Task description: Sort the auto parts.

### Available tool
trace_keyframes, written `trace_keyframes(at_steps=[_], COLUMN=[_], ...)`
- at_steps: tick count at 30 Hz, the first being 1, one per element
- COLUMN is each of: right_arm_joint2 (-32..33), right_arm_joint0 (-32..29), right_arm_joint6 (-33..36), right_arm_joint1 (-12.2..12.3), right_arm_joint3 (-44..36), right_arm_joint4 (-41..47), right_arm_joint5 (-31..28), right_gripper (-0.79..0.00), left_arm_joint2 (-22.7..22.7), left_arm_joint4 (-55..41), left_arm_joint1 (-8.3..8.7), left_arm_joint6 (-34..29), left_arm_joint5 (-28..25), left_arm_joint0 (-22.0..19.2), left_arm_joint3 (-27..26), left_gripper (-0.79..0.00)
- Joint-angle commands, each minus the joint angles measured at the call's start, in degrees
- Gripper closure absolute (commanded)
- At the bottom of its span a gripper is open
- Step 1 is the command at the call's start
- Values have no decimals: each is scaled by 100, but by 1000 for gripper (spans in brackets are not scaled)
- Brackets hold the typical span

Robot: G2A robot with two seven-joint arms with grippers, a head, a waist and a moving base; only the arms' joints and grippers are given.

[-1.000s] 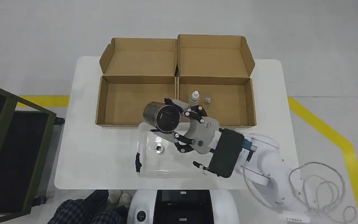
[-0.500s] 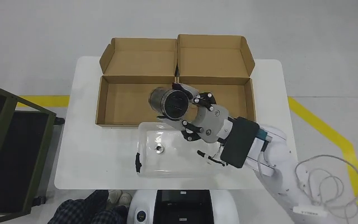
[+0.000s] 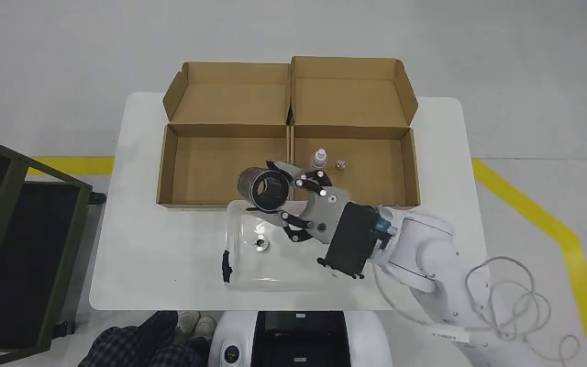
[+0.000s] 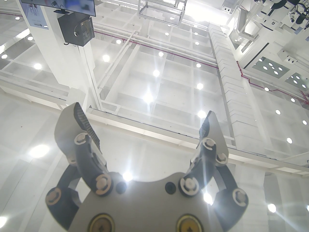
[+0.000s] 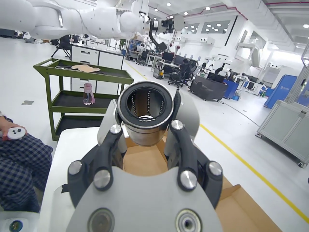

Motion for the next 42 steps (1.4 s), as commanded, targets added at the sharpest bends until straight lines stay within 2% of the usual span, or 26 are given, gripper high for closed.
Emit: trace_keyframes(at_steps=[1, 12, 22, 42], right_arm_joint2=[-92, -589, -1075, -1656], right_arm_joint0=[54, 672, 1319, 2183], right_arm_joint6=[370, 1338, 1814, 2457], right_arm_joint1=[-14, -207, -457, -976], right_arm_joint3=[139, 940, 1787, 3462], right_arm_joint4=[-57, 41, 10, 375], right_arm_joint5=[11, 238, 571, 1065], right_gripper=[0, 0, 0, 0], left_arm_joint2=[0, 0, 0, 0], left_arm_joint4=[0, 0, 0, 0], left_arm_joint1=[0, 0, 0, 0], left_arm_joint6=[0, 0, 0, 0], left_arm_joint5=[0, 0, 0, 0], left_arm_joint0=[0, 0, 0, 0], left_arm_joint3=[0, 0, 0, 0], left_gripper=[-785, -785, -785, -785])
